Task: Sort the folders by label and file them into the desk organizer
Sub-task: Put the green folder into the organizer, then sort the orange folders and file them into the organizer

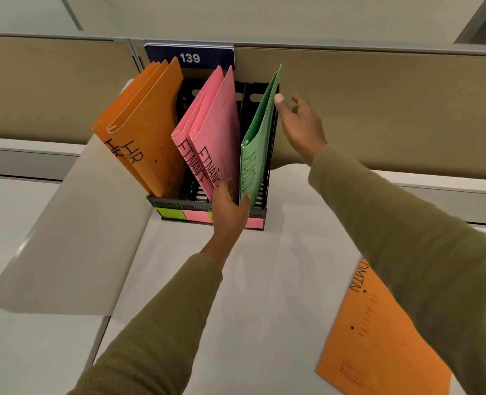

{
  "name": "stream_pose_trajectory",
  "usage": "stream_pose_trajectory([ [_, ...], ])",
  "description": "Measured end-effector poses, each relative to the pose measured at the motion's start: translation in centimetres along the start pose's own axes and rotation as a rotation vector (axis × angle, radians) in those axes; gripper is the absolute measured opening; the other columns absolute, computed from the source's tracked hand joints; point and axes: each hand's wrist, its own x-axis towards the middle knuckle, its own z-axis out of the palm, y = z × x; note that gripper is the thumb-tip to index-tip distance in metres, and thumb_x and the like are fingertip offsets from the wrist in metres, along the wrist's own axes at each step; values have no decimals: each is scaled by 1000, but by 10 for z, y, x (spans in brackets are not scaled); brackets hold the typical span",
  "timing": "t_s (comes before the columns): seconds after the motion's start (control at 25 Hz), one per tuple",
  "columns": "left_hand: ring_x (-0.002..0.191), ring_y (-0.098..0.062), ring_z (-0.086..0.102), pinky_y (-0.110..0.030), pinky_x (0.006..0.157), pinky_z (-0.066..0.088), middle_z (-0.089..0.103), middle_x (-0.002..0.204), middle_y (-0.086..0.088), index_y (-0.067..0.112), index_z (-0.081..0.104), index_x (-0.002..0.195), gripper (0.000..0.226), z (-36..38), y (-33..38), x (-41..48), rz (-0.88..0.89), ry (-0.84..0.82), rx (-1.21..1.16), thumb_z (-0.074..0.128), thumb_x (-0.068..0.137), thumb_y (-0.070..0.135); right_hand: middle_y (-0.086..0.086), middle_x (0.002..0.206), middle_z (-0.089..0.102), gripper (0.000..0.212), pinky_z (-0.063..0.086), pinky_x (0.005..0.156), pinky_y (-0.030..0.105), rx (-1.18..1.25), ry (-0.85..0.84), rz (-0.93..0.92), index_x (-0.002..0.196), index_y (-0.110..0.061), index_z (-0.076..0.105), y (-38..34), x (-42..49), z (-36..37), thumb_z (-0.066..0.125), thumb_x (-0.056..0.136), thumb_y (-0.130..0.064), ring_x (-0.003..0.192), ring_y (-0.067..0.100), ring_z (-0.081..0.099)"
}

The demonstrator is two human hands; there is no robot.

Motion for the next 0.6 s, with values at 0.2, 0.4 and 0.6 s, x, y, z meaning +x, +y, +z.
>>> stream_pose_trajectory([
  [0.2,92,-25,57,-31,73,48,55,107,-12,6,54,120,41,6,-19,-73,-2,198,45,72,84,14,1,147,49,69,41,103,32,-31,-16,80,146,-20,43,71,-87,-40,55,91,-60,126,19,52],
  [0.4,91,-21,61,-29,79,48,60,103,-7,14,57,116,39,41,-38,-162,-266,-273,189,74,84,27,8,147,47,67,40,108,44,-193,-72,334,144,-22,44,175,-200,-94,61,89,-57,132,28,47],
  [0.6,121,-25,54,-33,97,45,56,131,-9,16,48,133,60,92,-33,-231,-454,-650,293,70,84,42,20,152,34,82,39,107,49,-402,-41,698,152,-14,30,264,-303,-157,64,88,-52,135,42,40],
])
